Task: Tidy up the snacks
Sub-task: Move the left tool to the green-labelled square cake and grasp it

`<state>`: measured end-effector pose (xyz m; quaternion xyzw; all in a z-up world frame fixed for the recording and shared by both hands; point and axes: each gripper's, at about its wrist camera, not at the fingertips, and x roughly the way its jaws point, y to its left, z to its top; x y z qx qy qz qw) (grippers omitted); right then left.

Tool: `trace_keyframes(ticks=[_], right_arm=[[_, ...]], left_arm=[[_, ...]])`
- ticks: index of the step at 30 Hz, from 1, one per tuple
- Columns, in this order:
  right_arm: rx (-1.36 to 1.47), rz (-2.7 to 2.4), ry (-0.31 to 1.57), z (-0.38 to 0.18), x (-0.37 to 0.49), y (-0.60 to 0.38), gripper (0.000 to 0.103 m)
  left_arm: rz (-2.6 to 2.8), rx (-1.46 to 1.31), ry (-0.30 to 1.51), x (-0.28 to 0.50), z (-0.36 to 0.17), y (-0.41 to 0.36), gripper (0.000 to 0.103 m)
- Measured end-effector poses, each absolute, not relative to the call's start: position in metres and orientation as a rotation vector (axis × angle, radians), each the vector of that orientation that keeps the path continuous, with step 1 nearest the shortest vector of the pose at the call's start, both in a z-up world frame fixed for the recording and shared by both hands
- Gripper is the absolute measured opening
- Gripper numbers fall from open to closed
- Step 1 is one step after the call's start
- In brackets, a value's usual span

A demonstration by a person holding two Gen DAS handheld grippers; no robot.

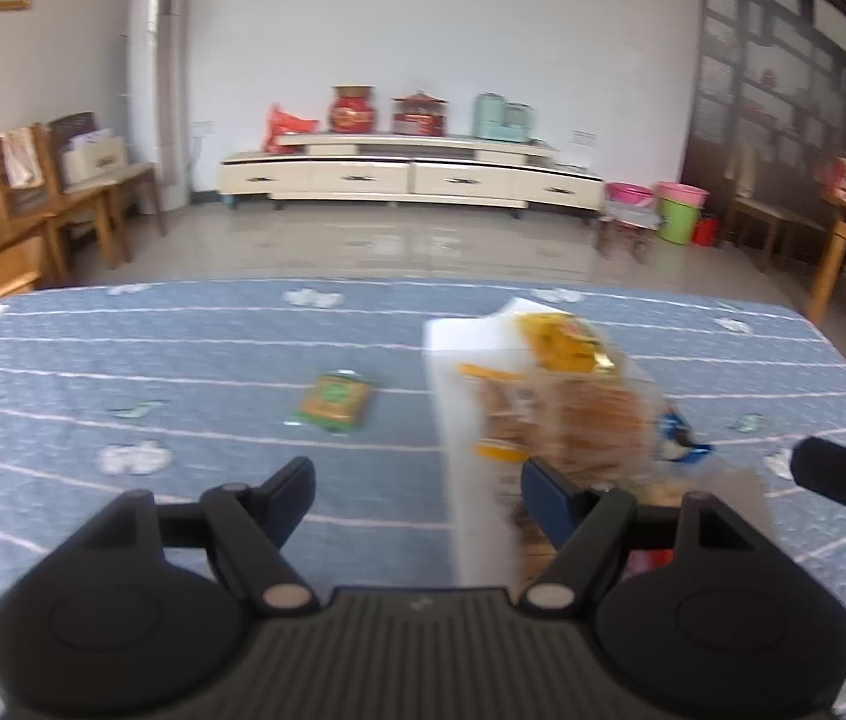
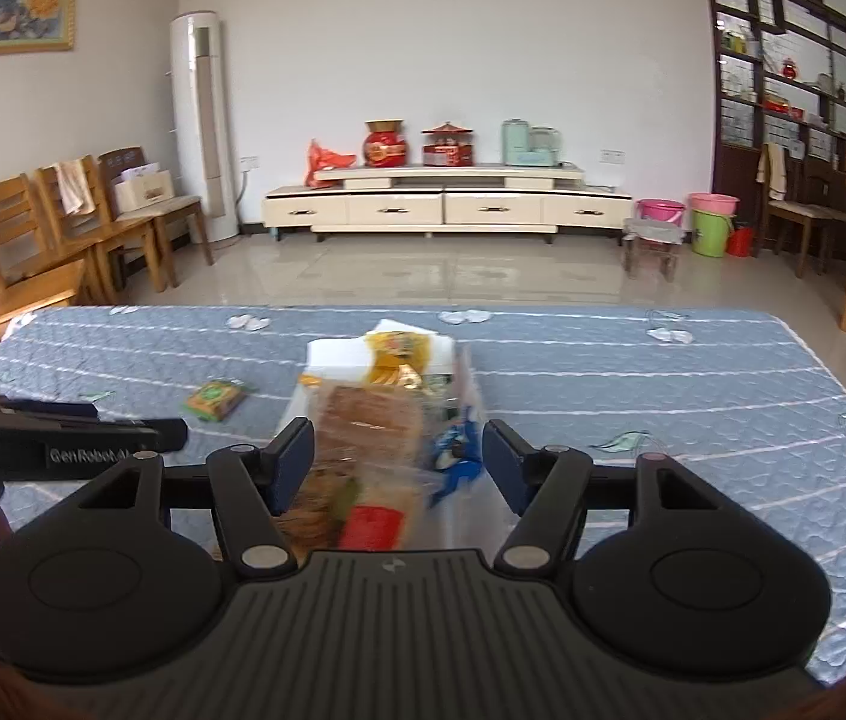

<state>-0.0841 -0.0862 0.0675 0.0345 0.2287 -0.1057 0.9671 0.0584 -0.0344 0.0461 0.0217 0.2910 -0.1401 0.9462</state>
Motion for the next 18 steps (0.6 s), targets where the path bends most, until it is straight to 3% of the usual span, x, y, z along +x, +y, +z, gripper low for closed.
trace_keyframes(ticks=[18], right_arm=[[0.029,-0.057,0.534,0.049,-0.058,-0.019,0.081]], left_arm=[[-0.13,0.0,0.637,0.066,0.019,0.078,0.076]])
